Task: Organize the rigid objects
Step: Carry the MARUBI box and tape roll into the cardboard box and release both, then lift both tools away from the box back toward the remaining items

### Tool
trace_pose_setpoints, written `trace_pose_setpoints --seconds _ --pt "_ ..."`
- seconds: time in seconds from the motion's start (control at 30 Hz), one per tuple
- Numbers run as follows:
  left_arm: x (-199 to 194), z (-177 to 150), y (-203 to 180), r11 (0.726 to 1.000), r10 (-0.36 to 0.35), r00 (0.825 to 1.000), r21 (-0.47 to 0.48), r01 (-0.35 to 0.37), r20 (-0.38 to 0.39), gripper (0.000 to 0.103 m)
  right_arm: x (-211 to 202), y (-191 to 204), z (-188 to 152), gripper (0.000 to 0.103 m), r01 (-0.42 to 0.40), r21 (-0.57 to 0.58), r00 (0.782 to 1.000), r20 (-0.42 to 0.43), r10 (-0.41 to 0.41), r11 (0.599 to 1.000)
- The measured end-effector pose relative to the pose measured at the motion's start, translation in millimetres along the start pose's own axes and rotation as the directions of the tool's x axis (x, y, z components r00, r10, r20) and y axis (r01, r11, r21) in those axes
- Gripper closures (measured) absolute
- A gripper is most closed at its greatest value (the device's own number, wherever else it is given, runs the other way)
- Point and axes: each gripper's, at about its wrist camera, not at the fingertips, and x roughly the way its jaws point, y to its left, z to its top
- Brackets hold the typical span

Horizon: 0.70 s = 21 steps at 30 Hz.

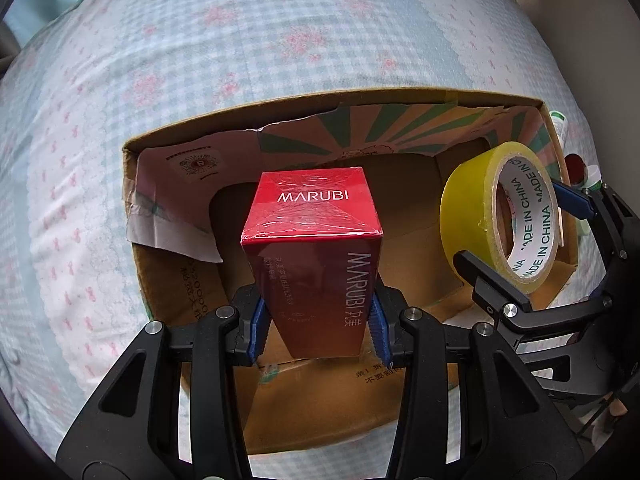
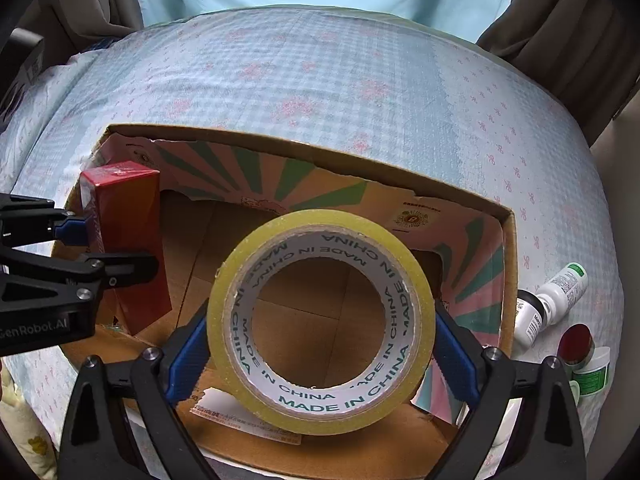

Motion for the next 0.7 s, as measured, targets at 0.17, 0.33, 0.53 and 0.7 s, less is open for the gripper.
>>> trace_pose_setpoints --seconds 0.17,0.33,0.53,0.7 --pt "5 7 -9 0.998 0.009 1.000 0.067 -0.007 -0.027 0.065 5 2 2 0.007 -0.014 -0.040 1.000 -0.001 0.014 0.999" --pt "-7 12 -13 0.992 0.048 0.999 0.113 -0.049 0.008 0.017 19 2 4 0.006 -0.039 -0.077 0.996 -0.089 0.033 0.996" --pt "-19 9 -3 0.994 0.030 0.999 0.103 -0.034 0.039 0.000 6 0 -7 0.000 -0.027 -0.099 0.999 0.020 0.029 0.995" --pt "-26 -1 6 0.999 -0.006 1.000 0.054 0.004 0.030 0.000 -1 3 -7 0.000 -0.036 -0.082 0.999 -0.005 0.036 0.996"
